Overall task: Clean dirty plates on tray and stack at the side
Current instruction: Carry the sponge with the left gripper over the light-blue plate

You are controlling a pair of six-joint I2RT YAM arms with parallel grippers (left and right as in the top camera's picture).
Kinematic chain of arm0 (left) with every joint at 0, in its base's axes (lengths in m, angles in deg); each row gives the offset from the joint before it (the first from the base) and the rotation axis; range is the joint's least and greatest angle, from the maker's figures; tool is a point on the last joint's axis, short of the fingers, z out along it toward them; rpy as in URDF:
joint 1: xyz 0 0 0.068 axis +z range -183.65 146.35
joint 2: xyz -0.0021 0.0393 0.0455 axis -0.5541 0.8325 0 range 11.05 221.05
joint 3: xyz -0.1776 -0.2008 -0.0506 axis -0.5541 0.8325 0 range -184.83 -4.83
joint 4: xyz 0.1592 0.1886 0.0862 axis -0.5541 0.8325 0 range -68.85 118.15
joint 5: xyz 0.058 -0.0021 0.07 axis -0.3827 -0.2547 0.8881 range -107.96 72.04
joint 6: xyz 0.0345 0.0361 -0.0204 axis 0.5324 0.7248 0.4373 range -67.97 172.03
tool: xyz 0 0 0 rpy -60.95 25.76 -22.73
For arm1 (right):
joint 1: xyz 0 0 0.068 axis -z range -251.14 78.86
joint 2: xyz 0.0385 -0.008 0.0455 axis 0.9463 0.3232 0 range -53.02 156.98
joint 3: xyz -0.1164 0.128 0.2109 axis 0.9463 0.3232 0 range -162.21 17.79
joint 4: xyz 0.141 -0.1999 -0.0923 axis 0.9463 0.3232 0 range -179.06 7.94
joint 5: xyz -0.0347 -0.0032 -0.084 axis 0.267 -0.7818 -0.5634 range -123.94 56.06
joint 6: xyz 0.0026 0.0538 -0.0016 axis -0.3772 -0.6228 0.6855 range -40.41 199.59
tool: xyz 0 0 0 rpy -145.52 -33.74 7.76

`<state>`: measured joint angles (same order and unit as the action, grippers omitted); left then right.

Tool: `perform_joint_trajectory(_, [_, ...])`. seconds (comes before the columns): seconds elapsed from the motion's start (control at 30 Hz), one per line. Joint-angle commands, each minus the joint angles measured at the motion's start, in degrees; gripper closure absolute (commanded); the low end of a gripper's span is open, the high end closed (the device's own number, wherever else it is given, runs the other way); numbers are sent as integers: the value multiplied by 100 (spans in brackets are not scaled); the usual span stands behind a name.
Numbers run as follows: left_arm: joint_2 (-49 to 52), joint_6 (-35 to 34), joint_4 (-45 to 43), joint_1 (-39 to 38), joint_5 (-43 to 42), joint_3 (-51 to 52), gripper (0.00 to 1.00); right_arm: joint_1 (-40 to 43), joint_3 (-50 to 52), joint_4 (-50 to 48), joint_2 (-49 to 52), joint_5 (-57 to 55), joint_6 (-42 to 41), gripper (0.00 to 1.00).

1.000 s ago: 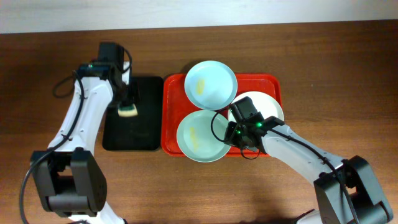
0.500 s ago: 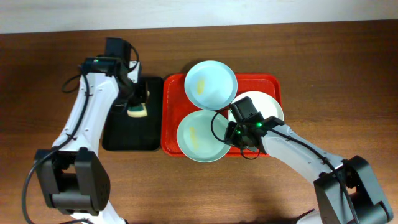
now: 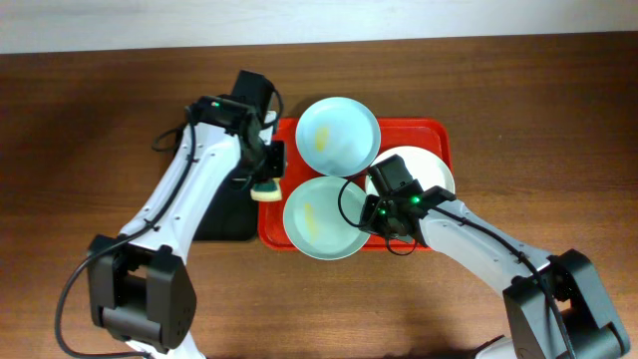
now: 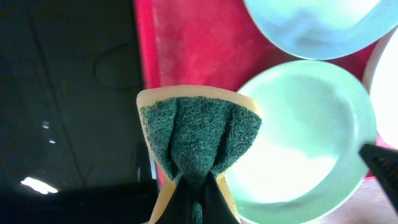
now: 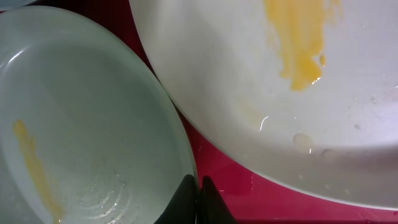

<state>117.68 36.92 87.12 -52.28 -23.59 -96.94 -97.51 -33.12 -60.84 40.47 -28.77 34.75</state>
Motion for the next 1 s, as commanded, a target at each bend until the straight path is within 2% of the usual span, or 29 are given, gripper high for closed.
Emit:
perform_joint_trajectory(0.0, [208,-529,-55,-304,-63,-50,100,-31,50,7,66,-199,-66,96])
perform_joint_trajectory(0.13, [343,-807,-90,-560,-61,-50,100,-31,50,7,66,-199,-68,96])
perform_joint_trajectory(0.33, [717,-807,-197,-872,-61,-50,100,-31,50,7,66,-199,-68,96])
perform_joint_trajectory(0.77, [1596,-824,-361,-907,-61,-48,100,-31,50,7,66,-199,-68,96])
perform_joint_trajectory(0.97, [1696,-824,-450,-922,-63,-42,100,-31,50,7,66,-199,-66,96])
